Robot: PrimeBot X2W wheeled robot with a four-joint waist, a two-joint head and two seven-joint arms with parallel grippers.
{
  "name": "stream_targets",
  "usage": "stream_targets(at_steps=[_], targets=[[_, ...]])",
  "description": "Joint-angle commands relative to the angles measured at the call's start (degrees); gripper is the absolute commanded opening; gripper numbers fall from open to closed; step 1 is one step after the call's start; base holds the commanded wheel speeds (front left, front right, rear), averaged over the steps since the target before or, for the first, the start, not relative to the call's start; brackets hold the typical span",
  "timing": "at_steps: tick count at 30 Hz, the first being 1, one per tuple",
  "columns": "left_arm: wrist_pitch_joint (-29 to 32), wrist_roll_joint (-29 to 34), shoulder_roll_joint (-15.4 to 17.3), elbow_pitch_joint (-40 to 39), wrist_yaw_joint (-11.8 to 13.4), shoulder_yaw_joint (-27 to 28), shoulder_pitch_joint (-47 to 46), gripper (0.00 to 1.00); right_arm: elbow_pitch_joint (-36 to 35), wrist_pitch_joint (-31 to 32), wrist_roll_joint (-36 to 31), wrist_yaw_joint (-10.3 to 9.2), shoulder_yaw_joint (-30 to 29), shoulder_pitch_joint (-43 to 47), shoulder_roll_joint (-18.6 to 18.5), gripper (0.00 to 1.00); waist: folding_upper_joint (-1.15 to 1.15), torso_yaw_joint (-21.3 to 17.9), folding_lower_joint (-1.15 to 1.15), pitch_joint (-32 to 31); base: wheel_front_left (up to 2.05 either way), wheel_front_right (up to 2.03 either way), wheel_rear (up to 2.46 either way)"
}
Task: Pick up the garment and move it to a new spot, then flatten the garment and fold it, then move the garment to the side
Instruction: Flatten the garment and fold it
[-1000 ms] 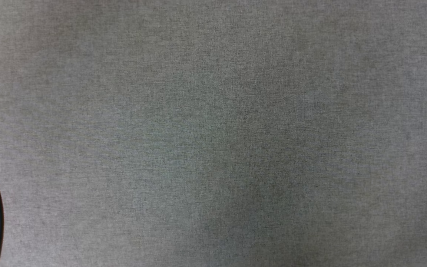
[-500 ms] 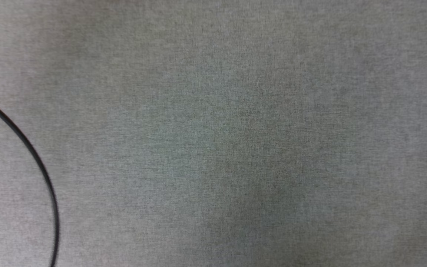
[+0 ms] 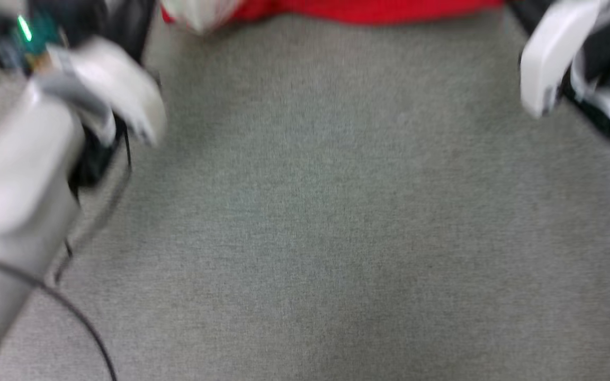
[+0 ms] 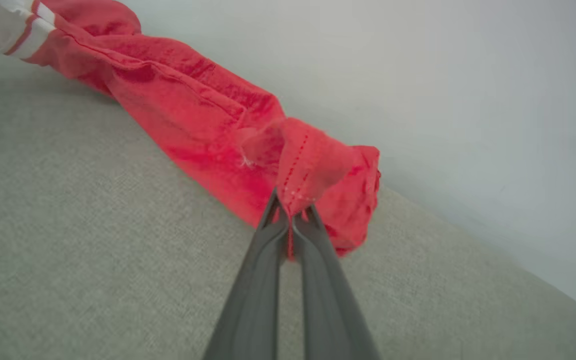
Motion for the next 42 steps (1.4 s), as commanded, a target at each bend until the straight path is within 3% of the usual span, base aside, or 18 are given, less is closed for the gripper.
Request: stream_targets(at_steps=[1, 9, 19, 24, 32, 38, 42], targets=[[-0.47, -0.83, 0.82, -2.09, 1.12, -0.23, 3.96, 0.0, -0.95, -0.4, 0.94, -0.04, 1.29, 2.9, -1.03, 0.0, 0.0, -0.33, 0.0, -3.4, 0.0, 0.0, 0.0], [-0.63, -4.12, 6.12, -16.11, 8.93, -2.68, 25.55, 0.0, -5.83, -2.24, 7.0, -0.04, 4.88, 16.41, -6.29, 0.0, 0.0, -0.9, 0.0, -11.25, 0.0, 0.0, 0.0], [-0.8, -8.3, 10.43, -26.85, 16.4, -5.5, 44.73, 0.0, -11.67, -3.08, 11.21, -0.04, 5.64, 32.64, -11.81, 0.0, 0.0, -1.11, 0.0, -18.04, 0.0, 0.0, 0.0], [-1.08, -10.8, 12.5, -30.18, 18.59, -6.8, 52.67, 0.0, -14.19, -3.71, 13.11, -0.04, 3.59, 40.84, -13.97, 0.0, 0.0, -1.15, 0.0, -21.26, 0.0, 0.0, 0.0], [-1.49, -13.83, 11.66, -33.41, 20.82, -10.06, 62.69, 0.0, -19.45, -2.38, 13.08, -0.04, -0.19, 52.37, -17.79, 0.0, 0.0, -1.37, 0.0, -24.88, 0.0, 0.0, 0.0], [-2.08, -14.28, 10.71, -33.73, 21.41, -11.14, 65.89, 0.0, -23.16, -0.41, 11.95, -0.04, -4.3, 59.08, -19.05, 0.0, 0.0, -1.1, 0.0, -25.09, 0.0, 0.0, 0.0], [-2.49, -13.3, 10.72, -33.04, 21.1, -10.01, 63.54, 0.0, -24.89, 0.91, 10.32, -0.04, -7.85, 61.41, -18.0, 0.0, 0.0, -0.95, 0.0, -24.66, 0.0, 0.0, 0.0]])
